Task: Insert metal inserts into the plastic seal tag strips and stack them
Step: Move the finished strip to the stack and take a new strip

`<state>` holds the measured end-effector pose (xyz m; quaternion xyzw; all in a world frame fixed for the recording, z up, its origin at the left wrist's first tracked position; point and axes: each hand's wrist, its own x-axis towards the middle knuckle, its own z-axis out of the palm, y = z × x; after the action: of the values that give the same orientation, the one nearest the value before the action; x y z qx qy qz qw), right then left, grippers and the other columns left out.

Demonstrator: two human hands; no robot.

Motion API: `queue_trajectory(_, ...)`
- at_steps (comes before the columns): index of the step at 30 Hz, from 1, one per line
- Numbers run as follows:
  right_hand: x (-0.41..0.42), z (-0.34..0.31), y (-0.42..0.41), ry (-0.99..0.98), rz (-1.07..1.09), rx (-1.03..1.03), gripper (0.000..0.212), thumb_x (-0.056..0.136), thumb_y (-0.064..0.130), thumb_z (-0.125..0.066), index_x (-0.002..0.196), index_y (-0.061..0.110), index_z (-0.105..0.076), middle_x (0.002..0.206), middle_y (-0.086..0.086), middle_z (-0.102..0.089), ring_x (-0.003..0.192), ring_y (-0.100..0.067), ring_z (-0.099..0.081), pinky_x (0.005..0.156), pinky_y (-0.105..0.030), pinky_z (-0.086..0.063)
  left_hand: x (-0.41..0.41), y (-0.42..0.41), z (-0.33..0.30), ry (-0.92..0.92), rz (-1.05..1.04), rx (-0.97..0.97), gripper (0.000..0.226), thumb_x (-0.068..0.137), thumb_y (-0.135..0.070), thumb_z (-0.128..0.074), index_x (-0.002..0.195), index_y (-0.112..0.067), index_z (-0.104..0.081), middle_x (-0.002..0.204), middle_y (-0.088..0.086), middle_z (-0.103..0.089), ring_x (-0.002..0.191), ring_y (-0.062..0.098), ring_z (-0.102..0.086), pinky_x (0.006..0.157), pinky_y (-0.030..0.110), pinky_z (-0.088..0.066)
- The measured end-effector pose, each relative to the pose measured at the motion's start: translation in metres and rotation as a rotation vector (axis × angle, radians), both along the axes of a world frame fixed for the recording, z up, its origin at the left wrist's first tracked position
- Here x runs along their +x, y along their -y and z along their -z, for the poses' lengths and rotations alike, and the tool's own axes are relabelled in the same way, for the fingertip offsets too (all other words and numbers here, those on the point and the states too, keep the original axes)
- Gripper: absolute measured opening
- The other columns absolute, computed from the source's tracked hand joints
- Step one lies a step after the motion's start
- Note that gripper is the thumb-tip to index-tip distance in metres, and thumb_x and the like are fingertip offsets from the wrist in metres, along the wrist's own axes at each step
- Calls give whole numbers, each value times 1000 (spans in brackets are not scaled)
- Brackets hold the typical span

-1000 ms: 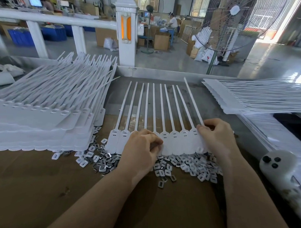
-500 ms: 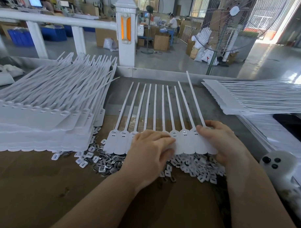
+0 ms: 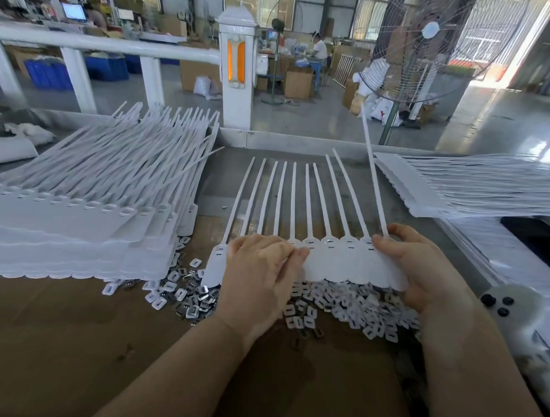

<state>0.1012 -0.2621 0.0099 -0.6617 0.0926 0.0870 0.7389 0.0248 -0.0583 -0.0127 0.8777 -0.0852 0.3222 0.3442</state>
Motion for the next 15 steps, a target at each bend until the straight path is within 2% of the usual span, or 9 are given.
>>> queue_trajectory(3, -2, -3, 2, 33, 18, 90, 23, 84, 3, -62, 94, 24, -59, 76, -8, -71, 59, -20, -69, 49, -31, -53, 1, -1, 1, -20, -59, -72, 31, 90, -36, -46, 79, -20, -70, 80, -18, -62, 80, -4, -45, 80, 18, -19)
queue_trajectory(5, -3, -4, 2, 66, 42, 141, 23, 84, 3, -62, 96, 23, -60, 83, -7, -71, 61, -18, -69, 50, -31, -53, 3, -3, 2, -44, -87, -109, 27, 94, -32, -49, 81, -19, -69, 79, -20, -57, 78, -7, -43, 78, 18, -19)
queue_trajectory(8, -4, -4, 2, 99, 79, 194, 31, 83, 4, -62, 110, 19, -58, 96, -7, -68, 64, -17, -69, 51, -31, -53, 5, -6, 3, -64, -106, -170, 26, 93, -30, -47, 77, -20, -64, 75, -22, -51, 83, -14, -41, 76, 20, -23)
queue_trajectory(11, -4, -4, 1, 123, 107, 226, 34, 84, 6, -62, 115, 20, -59, 89, -4, -72, 66, -17, -70, 52, -32, -54, 5, -5, 2, -65, -91, -220, 37, 91, -36, -43, 65, -13, -56, 66, -9, -52, 77, -4, -44, 69, 9, -31)
queue_trajectory(13, -4, -4, -1, 137, 129, 227, 33, 85, 6, -62, 115, 20, -59, 86, -2, -73, 66, -16, -70, 52, -32, -54, 4, -5, 3, -104, -72, -263, 52, 90, -44, -41, 57, -5, -50, 54, 3, -50, 62, 10, -46, 57, 16, -34)
queue_trajectory(15, -4, -3, -3, 155, 146, 235, 29, 86, 6, -61, 111, 20, -60, 87, -2, -73, 67, -16, -70, 51, -30, -54, 2, -4, 1, -175, -56, -297, 62, 86, -54, -37, 53, -3, -50, 44, -1, -45, 50, 11, -45, 54, 20, -35)
